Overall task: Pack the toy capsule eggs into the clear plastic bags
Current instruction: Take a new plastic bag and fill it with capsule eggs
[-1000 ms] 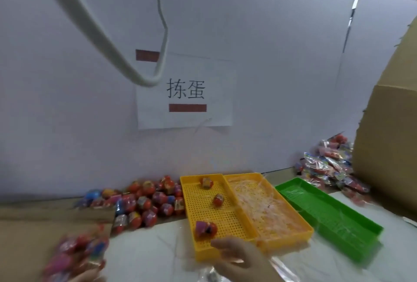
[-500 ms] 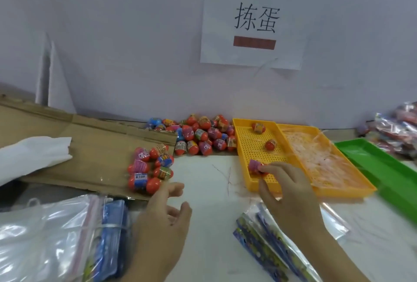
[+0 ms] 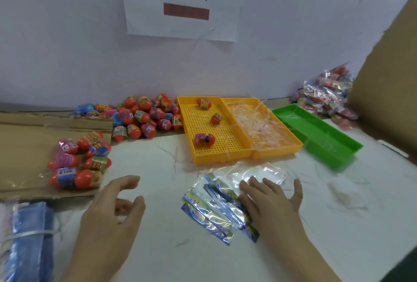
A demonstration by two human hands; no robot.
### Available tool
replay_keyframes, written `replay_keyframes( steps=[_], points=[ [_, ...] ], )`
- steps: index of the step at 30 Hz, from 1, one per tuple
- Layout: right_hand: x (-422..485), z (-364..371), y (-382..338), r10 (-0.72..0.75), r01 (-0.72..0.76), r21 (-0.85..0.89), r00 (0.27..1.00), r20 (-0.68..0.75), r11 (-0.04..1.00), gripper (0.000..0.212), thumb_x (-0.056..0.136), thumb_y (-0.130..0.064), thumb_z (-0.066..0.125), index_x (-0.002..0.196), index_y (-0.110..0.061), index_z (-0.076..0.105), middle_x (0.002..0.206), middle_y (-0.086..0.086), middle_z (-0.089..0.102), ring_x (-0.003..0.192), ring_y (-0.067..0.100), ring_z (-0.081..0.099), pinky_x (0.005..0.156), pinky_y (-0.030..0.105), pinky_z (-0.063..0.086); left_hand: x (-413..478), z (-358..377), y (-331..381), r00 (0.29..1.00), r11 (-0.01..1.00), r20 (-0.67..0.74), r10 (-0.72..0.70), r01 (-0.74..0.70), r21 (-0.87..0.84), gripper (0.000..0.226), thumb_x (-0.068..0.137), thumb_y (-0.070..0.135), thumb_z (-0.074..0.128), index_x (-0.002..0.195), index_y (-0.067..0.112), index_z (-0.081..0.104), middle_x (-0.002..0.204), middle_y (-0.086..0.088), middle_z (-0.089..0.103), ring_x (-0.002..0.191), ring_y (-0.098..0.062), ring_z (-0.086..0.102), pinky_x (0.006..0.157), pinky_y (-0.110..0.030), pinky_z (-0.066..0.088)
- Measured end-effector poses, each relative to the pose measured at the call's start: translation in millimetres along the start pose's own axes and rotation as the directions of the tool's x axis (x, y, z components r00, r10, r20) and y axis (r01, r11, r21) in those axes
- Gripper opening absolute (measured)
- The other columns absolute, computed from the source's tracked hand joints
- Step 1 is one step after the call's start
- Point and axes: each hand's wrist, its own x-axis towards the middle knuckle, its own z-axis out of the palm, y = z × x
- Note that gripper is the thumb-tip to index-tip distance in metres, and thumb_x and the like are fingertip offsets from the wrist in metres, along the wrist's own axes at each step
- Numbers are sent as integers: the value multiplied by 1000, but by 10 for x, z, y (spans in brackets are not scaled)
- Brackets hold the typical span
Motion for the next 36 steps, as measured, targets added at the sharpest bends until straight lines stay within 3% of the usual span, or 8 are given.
replay_keyframes(
  steps=[6,10,12,18,23,30,34,36],
  points=[
    [98,-121,115,82,-96,224,994,71,970,17,95,-35,55,99,-47,66,87,-22,67,100,-1,59,110,45,11,-3,5,-8,1000,999,-5,0,0,-51,36,87,8,68,100,40,60,100,7,66,81,-12,61,65,-17,40],
    [206,-370,150,83,-10,690,994,-73,724,13,93,-46,54,91,-56,62,84,-34,66,92,-8,58,92,35,43,-9,20,-2,998,983,59,-6,17,-185,38,86,4,69,96,40,63,96,13,70,78,-15,65,71,-30,50],
    [211,-411,93,-16,92,602,991,-130,793,16,92,-55,48,98,-52,63,98,-40,62,101,-13,55,101,33,32,-30,28,13,989,968,149,16,23,-251,35,86,0,67,95,33,68,95,15,72,76,-21,68,68,-27,54],
    [92,-109,71,-89,67,63,876,474,996,86,72,-85,16,147,-43,14,158,-21,10,145,9,10,114,50,-2,-115,66,97,963,963,261,65,8,-270,29,71,29,67,91,51,69,96,11,74,74,-18,70,72,-27,53],
    [121,-55,143,-50,6,107,909,413,994,46,94,-64,18,131,-49,39,148,-31,28,137,-1,23,103,48,-2,-109,65,75,973,978,226,45,4,-211,31,87,1,67,91,32,72,94,13,74,73,-15,70,77,-36,53],
    [247,-574,108,-76,16,332,983,168,943,67,79,-80,-9,87,-55,54,128,-38,39,131,-3,35,110,40,-1,-65,72,52,972,959,234,22,46,-280,30,90,-5,60,92,22,73,92,6,76,69,-17,71,58,-17,53],
    [40,-781,-343,-367,393,220,918,-151,893,55,97,-61,18,119,-40,64,138,-10,53,122,14,55,104,43,21,-12,60,137,806,662,572,-153,513,-546,26,76,33,76,78,7,81,98,-25,73,71,-34,73,64,-37,58],
    [-120,-659,-552,-596,623,84,772,-221,777,34,99,-50,31,121,-46,57,129,-9,62,119,10,58,100,44,31,6,-11,160,616,432,783,-93,733,-525,91,40,55,93,105,-5,73,114,-31,66,100,-44,67,83,-51,54]
  ],
)
